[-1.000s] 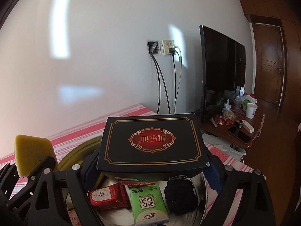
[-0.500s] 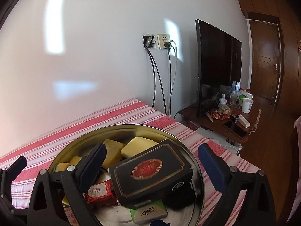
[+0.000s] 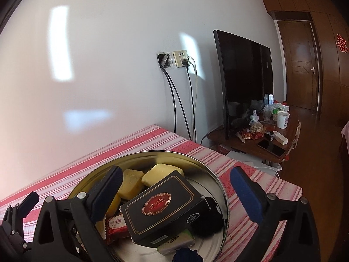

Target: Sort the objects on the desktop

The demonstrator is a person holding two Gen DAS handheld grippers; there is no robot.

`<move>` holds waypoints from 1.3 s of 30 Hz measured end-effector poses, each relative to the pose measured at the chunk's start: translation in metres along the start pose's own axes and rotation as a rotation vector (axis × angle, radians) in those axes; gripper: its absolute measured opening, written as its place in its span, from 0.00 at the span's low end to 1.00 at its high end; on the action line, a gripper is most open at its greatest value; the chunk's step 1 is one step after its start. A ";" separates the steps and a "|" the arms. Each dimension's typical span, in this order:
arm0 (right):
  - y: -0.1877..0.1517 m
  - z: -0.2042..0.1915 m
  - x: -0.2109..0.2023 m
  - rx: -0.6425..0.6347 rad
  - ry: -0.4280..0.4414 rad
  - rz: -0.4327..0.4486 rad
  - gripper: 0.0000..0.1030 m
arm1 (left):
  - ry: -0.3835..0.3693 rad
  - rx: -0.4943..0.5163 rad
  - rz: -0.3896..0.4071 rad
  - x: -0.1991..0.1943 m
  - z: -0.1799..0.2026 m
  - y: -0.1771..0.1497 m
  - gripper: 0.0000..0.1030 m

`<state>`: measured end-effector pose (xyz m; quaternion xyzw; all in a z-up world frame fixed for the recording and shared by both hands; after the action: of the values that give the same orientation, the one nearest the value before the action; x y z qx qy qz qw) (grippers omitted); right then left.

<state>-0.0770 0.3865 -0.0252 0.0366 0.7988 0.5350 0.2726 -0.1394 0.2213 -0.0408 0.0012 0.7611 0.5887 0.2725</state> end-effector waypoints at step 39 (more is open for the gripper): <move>-0.021 0.005 -0.130 -0.133 0.027 0.050 0.98 | 0.138 -0.016 -0.020 -0.103 0.002 -0.016 0.99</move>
<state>0.0409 0.3365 0.0068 0.0312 0.7639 0.5941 0.2499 -0.0458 0.1851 -0.0130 -0.0492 0.7732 0.5908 0.2252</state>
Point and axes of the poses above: each gripper's, at about its wrist camera, not at the fingertips, and x roughly the way its jaws point, z to its right, y to its top, the point moved 2 cm from there along x, roughly the way its jaws point, and after that the axes turned 6 degrees about x, right-handed, at the moved point
